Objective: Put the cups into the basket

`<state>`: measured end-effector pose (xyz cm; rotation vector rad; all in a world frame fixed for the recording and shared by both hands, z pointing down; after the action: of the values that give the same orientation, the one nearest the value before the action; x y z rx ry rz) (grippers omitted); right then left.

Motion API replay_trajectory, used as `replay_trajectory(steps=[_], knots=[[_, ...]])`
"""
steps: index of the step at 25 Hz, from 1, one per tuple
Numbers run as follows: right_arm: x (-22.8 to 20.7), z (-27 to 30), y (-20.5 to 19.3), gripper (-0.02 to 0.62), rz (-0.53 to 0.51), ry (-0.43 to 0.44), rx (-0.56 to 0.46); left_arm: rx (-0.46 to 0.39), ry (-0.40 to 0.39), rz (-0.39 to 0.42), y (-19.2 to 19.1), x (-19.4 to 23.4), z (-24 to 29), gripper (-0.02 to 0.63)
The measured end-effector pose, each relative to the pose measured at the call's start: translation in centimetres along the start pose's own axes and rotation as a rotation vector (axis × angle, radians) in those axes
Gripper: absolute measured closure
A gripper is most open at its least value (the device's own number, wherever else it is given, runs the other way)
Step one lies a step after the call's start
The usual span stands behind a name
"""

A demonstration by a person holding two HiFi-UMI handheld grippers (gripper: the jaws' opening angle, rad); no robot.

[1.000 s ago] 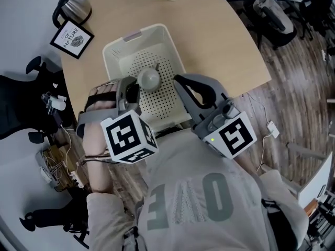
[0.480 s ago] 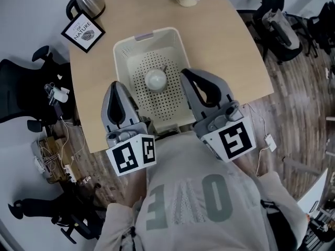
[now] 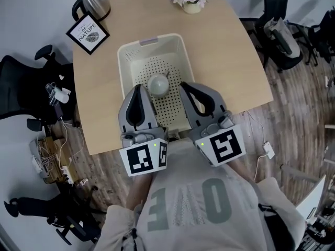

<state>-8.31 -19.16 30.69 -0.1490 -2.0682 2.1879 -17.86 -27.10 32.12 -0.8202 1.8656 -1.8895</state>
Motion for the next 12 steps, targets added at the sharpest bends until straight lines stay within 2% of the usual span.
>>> replay_trajectory(steps=[8, 12], knots=[[0.3, 0.3, -0.6, 0.597, 0.001, 0.017, 0.011, -0.008, -0.058, 0.026, -0.3, -1.2, -0.4, 0.598], [0.5, 0.3, -0.8, 0.597, 0.003, 0.022, 0.019, -0.043, -0.110, 0.019, -0.1, -1.4, -0.7, 0.598]])
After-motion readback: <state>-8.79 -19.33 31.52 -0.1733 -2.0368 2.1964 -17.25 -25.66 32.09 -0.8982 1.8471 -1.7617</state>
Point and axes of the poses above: the fingertips, and each gripper's own axes: z forward along the fingers, x to its left, y out of its top, the point moved 4 cm from there along -z, backward along the fingers, and after that the axes turned 12 degrees about y, right-handed, at the moved point
